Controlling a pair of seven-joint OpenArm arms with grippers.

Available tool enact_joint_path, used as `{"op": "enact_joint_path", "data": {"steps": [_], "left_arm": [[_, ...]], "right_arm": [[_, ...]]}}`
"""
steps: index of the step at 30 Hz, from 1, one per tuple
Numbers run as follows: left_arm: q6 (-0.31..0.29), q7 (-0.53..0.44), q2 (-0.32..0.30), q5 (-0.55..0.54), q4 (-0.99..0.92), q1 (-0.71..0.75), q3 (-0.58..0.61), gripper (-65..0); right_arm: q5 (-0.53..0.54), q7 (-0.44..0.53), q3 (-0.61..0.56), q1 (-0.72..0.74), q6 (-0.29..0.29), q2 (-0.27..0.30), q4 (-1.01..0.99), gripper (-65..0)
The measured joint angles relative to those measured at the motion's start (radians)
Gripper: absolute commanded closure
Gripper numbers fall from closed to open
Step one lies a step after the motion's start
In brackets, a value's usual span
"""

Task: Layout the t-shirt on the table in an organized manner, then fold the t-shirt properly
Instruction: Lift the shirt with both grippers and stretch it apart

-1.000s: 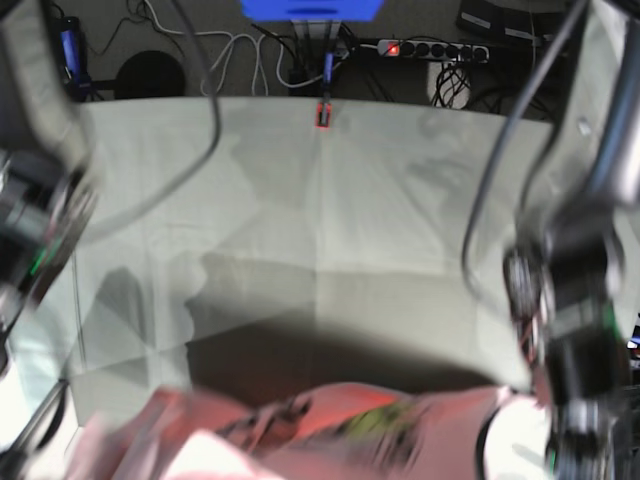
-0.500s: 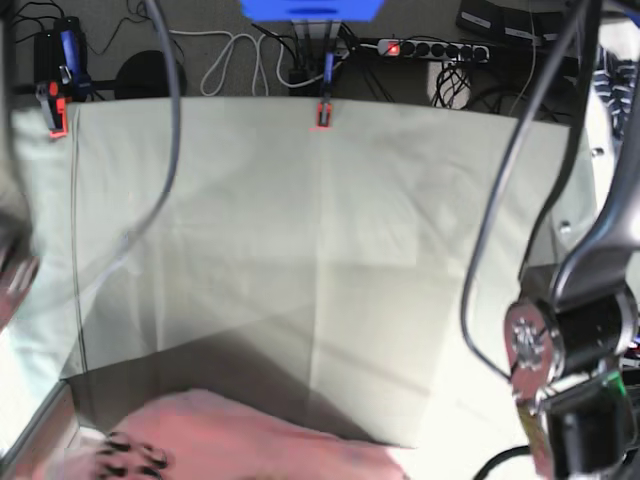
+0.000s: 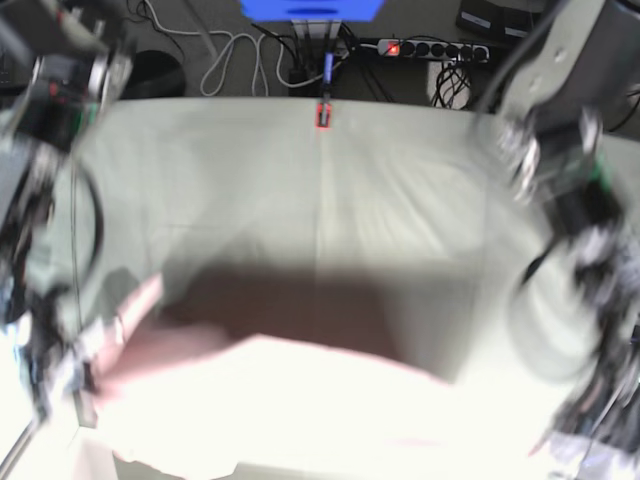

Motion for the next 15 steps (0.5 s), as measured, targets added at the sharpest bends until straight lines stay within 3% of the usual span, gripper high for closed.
{"op": "enact_joint_path", "data": {"steps": [4,8,15], "left_arm": [[-0.015,0.101,-0.014,-0.143,0.108,0.215,-0.117,0.0],[-0.003,0.074,-0.042,-0.237,0.169,0.343,-0.277,0.0],[-0.013,0.084,-0.020,-0.317,0.126,0.516,-0.345,0.0]], "right_arm": [[0.026,0.073,-0.011,-0.144,0.005,-0.017,0.021,0.0],[0.011,0.131,-0.006,-0.282,0.004,-0.013,0.058,0.0],[0.015,0.209,-0.007,-0.444,0.004,-0.013,0.153,0.0]]}}
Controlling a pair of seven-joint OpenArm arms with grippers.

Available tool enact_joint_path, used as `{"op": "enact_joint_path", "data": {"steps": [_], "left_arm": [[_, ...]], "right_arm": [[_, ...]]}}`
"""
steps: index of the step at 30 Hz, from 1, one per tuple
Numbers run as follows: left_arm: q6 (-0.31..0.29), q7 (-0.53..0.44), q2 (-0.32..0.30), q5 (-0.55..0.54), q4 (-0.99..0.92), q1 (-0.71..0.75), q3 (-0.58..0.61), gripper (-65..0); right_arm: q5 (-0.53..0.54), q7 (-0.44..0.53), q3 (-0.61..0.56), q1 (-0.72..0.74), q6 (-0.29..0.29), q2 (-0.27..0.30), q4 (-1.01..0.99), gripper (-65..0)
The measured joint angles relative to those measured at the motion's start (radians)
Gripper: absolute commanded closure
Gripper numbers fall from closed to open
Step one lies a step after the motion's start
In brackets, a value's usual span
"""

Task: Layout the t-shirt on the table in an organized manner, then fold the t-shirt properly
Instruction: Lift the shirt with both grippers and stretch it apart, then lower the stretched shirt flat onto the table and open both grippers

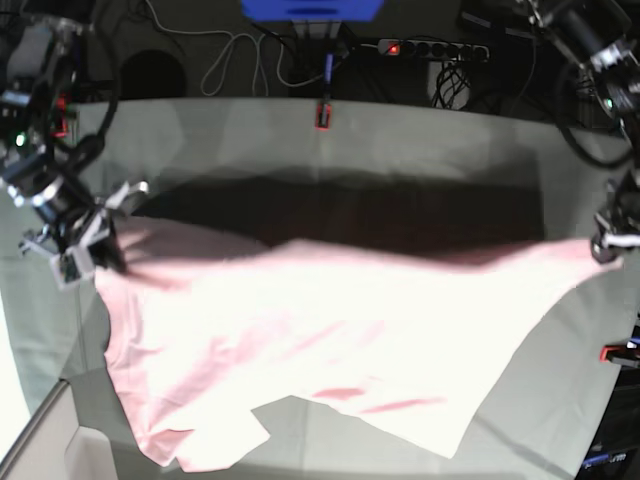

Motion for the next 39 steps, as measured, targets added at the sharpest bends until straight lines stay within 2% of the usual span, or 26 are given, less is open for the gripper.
{"op": "enact_joint_path", "data": {"steps": [3,7,12,16,19,24,30,39], "left_arm": [[-0.001,-0.004,0.001,-0.034,-0.024,0.029,0.002,0.0],[-0.001,0.001,0.034,-0.063,-0.033,0.072,-0.003,0.0],[-0.002,0.000,0.036,-0.084,-0.031,0.123,0.001,0.0],[-0.002,0.000,0.051,-0.086,-0.031,0.140,0.002,0.0],[-0.003,0.008,0.059,-0.086,-0.031,0.149,0.006,0.0],[-0.003,0.000,0.084,-0.089,-0.031,0.150,0.006,0.0],[-0.003,0.000,0.086,-0.089,-0.027,0.154,0.006,0.0],[-0.003,-0.002,0.088,-0.096,-0.027,0.195,0.006,0.0]], "right_arm": [[0.001,0.003,0.000,-0.061,0.001,0.000,0.049,0.0],[0.004,0.007,0.013,-0.116,0.001,-0.002,0.096,0.0],[-0.001,-0.001,0.159,-0.184,0.001,-0.043,0.096,0.0],[0.007,0.001,0.232,-0.185,0.002,-0.054,0.106,0.0],[0.009,0.005,0.299,-0.187,0.001,-0.100,0.122,0.0],[0.001,0.003,0.296,-0.220,0.000,-0.105,0.129,0.0],[0.005,0.006,0.281,-0.319,0.004,-0.102,0.171,0.0],[-0.002,-0.016,0.309,-0.272,0.004,-0.106,0.161,0.0]]}}
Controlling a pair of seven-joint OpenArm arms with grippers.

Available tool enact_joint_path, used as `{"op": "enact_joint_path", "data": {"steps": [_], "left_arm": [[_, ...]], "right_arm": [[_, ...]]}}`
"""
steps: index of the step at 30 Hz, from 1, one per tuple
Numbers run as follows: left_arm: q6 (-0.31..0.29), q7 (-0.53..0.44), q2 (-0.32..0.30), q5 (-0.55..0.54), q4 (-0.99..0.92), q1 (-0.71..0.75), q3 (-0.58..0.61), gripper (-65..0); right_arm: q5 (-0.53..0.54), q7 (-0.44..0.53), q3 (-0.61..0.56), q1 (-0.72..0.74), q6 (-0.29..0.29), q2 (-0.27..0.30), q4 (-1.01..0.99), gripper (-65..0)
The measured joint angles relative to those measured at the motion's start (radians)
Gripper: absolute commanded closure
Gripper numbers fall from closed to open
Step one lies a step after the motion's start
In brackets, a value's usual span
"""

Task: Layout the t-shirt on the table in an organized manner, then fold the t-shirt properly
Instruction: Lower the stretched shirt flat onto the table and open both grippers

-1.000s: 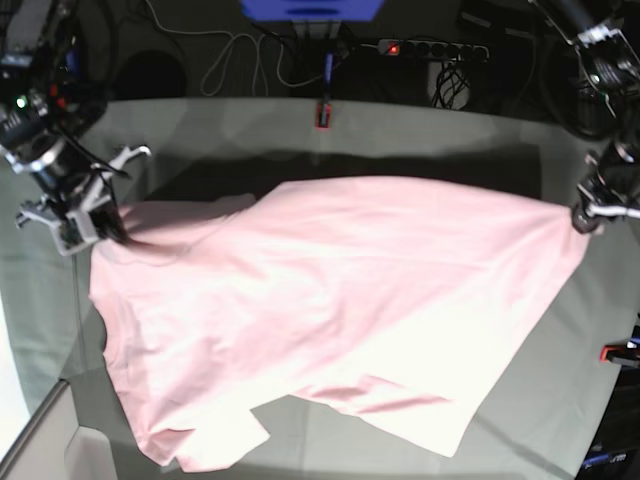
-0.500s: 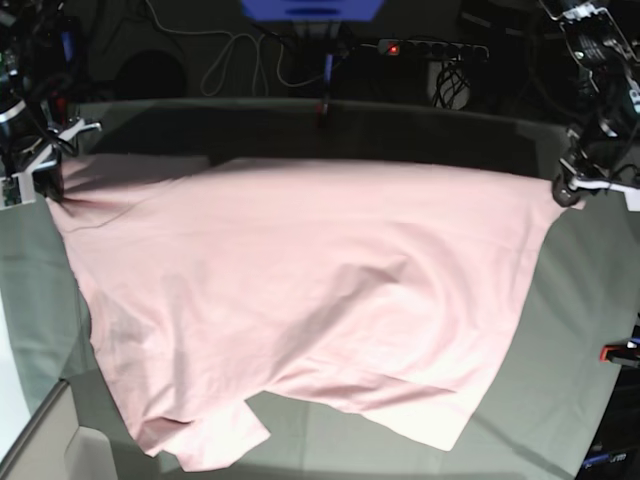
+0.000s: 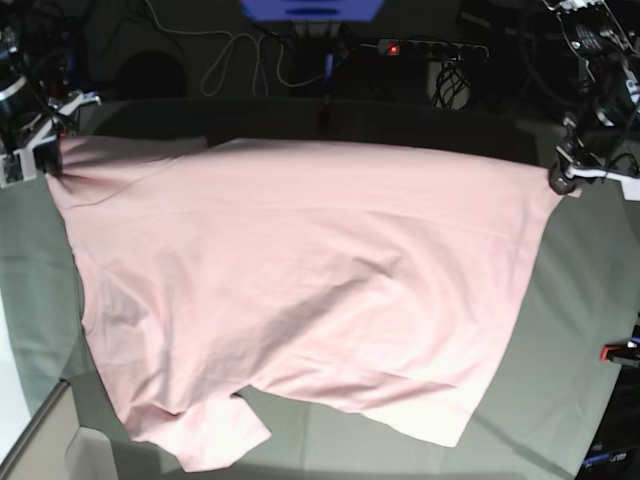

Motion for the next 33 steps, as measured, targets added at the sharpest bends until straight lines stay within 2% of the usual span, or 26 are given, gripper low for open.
{"op": "enact_joint_path", "data": {"steps": [5,10,14,19,21,25,29,33], "left_arm": [[0.000,0.004,0.001,0.007,-0.019,0.030,0.002,-0.1],[0.000,-0.004,0.001,0.007,-0.067,0.027,0.068,-0.1],[0.001,-0.013,-0.001,0.010,-0.142,0.027,0.087,-0.1],[0.001,-0.004,-0.009,0.007,-0.218,0.011,0.090,-0.8],[0.001,0.007,-0.015,0.011,-0.225,0.002,0.091,-3.7],[0.004,0.123,-0.056,0.010,-0.230,-0.018,0.089,-15.1],[0.003,0.140,-0.069,0.010,-0.225,-0.034,0.085,-16.0],[0.003,0.152,-0.075,0.004,-0.224,-0.036,0.033,-16.1]], "right_arm": [[0.003,0.016,-0.001,0.070,-0.001,-0.020,0.000,0.0],[0.008,0.017,-0.001,0.118,0.000,-0.024,-0.068,0.0],[-0.004,0.009,-0.001,0.118,-0.001,-0.019,-0.155,0.0],[-0.003,0.016,0.001,0.119,-0.002,-0.021,-0.164,0.0],[0.001,0.018,0.001,0.118,-0.003,-0.021,-0.164,0.0],[0.000,0.014,0.001,0.111,-0.003,-0.021,-0.164,0.0],[0.001,0.014,0.001,0.111,-0.003,-0.021,-0.164,0.0],[0.000,0.014,0.001,0.111,-0.003,-0.016,-0.164,-1.0]]}}
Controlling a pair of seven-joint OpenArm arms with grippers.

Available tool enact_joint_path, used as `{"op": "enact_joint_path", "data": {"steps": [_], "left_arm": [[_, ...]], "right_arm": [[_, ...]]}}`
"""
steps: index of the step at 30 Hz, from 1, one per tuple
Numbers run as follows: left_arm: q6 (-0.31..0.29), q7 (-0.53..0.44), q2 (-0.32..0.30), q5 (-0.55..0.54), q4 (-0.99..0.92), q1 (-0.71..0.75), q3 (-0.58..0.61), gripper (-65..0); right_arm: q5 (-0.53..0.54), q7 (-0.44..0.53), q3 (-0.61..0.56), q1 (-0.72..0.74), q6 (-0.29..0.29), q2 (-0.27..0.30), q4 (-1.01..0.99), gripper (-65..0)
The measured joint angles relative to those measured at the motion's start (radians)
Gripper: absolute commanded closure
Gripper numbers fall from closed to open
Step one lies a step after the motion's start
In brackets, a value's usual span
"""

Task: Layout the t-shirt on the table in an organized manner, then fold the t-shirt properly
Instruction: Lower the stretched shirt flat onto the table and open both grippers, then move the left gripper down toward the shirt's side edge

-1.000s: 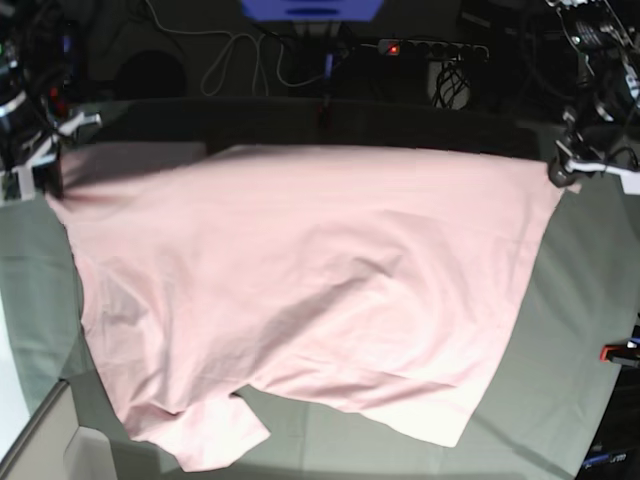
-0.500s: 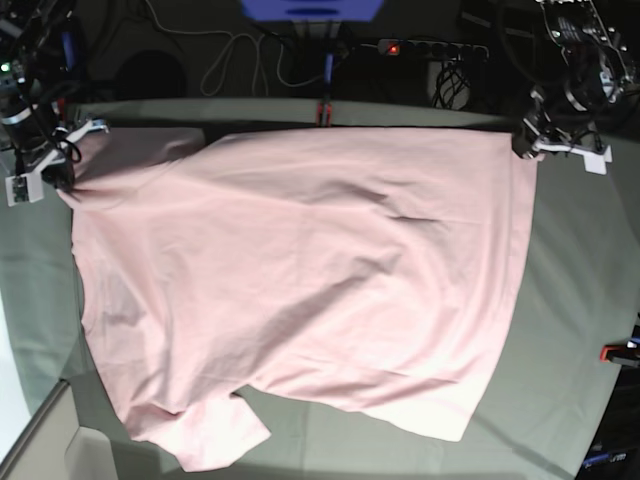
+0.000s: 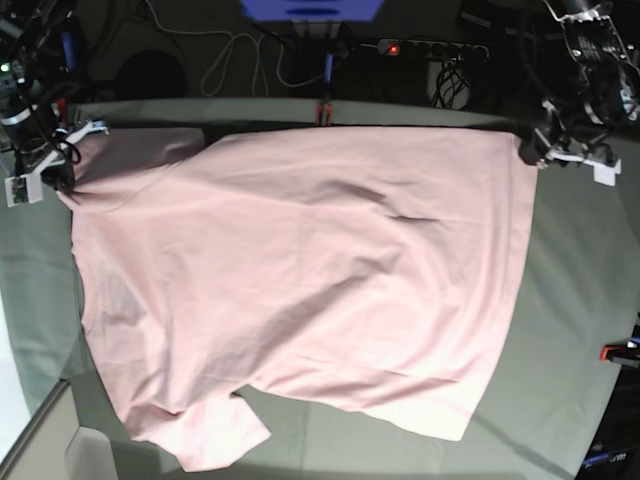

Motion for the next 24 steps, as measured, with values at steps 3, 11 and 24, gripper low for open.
{"op": "enact_joint_path", "data": {"steps": [3,11,24], "left_arm": [[0.000,0.000,-0.006,0.007,0.000,0.000,-0.022,-17.5],[-0.003,0.045,-0.068,0.003,0.003,0.002,-0.019,-53.6],[0.005,0.015,-0.135,0.018,0.068,-0.248,-0.084,-57.8]], "right_arm": [[0.000,0.001,-0.002,0.000,0.000,0.019,0.000,-9.8],[0.000,0.005,0.008,0.000,0.000,0.048,0.001,-36.2],[0.001,0.002,0.224,0.036,-0.001,0.042,0.000,-37.7]]}}
